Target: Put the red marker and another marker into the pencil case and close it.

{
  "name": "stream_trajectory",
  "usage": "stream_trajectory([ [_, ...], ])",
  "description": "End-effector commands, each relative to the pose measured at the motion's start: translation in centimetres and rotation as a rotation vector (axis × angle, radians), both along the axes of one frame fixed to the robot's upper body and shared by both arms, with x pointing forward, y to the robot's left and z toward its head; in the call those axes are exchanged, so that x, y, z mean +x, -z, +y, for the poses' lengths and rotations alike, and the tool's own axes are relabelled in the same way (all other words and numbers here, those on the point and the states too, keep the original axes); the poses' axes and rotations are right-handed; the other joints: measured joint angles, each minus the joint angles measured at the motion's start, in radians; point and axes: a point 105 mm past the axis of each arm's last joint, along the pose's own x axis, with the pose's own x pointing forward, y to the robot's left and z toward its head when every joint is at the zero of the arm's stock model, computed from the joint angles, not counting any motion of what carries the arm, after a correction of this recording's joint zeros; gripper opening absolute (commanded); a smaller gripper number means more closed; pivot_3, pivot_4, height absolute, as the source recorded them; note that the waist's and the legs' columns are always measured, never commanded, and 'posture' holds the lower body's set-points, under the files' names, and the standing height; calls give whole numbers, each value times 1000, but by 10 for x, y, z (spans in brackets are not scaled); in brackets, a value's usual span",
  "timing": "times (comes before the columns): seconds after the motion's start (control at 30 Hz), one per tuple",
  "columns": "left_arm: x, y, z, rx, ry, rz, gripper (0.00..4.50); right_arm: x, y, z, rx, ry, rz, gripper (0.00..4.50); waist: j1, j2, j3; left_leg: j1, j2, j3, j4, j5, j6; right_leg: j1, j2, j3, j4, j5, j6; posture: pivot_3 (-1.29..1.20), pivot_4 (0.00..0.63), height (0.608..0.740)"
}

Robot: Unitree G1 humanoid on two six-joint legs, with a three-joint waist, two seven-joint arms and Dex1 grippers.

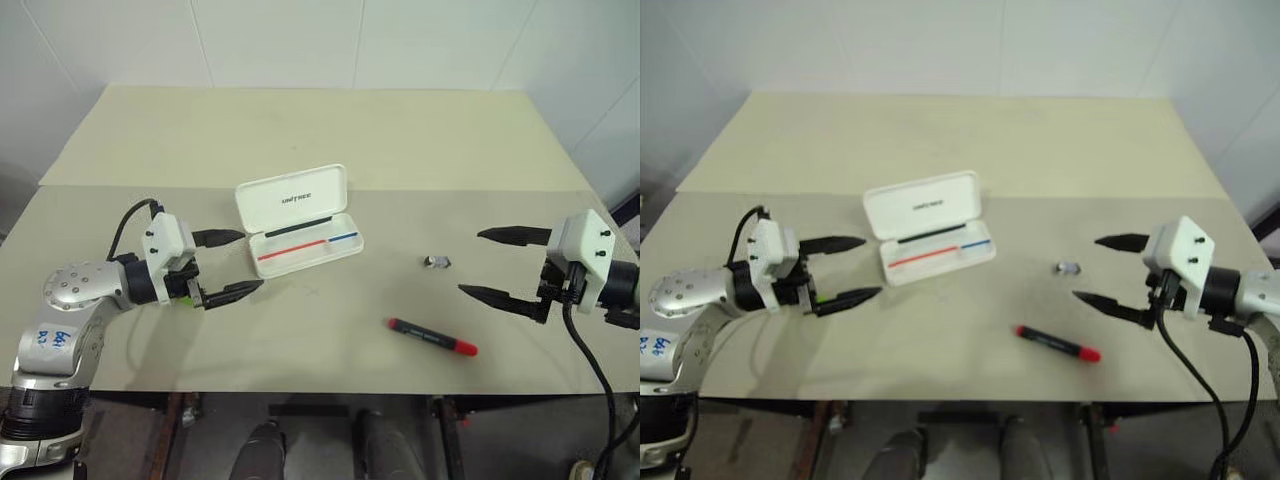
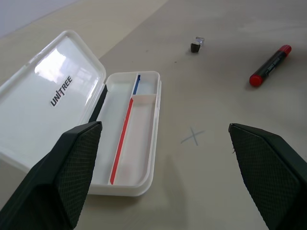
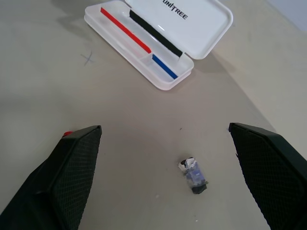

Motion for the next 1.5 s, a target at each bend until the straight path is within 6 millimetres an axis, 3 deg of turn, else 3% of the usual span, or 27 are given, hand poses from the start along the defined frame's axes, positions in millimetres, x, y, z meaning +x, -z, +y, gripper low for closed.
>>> stream_trajectory([
  [0.03, -1, -13, -5, 1, 8, -76, 4449, -1, -8, 5, 7, -24, -45, 4500, 2, 0, 0, 0, 0, 0, 0, 0, 0, 0, 0, 0, 0, 0, 0, 0, 150, 740],
  [0.3, 2, 3, -18, 37, 16, -42, 4449, -2, -1, 16, 33, -32, -39, 4500, 3, 0, 0, 0, 0, 0, 0, 0, 0, 0, 0, 0, 0, 0, 1, 0, 150, 740],
  [0.5, 8, 12, -21, 52, 25, -39, 4449, -4, 2, 48, 66, -111, -47, 4500, 0, 0, 0, 0, 0, 1, 0, 0, 0, 0, 0, 0, 1, 0, 1, 0, 150, 740],
  [0.67, 27, 20, -25, 80, -18, -29, 4449, -6, 8, 68, 100, -139, -43, 4500, 6, 0, 0, 0, 0, 1, 1, 0, 0, 0, 0, 0, 1, 0, 1, 0, 150, 740],
  [0.77, 37, 37, -30, 106, -39, 11, 3850, -8, 10, 75, 125, -146, -49, 4500, 5, 0, 0, 0, 0, 1, 1, 0, 0, 0, 0, 0, 1, 2, 4, 0, 150, 740],
  [0.87, 44, 48, -35, 135, -46, 38, 2943, -8, 11, 79, 152, -131, -57, 4500, 5, 0, 0, 0, 0, 1, 0, 0, 0, 0, 0, 0, 1, 5, 9, 0, 150, 740],
  [1.0, 46, 45, -48, 145, -3, 18, 2943, -5, 13, 80, 169, -110, -69, 4500, 5, 0, 0, -1, 0, 1, 0, 0, 0, -1, 0, 0, 1, 7, 13, 0, 150, 740],
  [1.5, 67, 61, -39, 270, -88, 86, 2943, -5, 2, 91, 237, -69, -157, 4500, 4, 0, 0, 0, 0, 1, 0, 0, 0, -1, 0, 0, 2, 7, 14, 0, 150, 740],
])
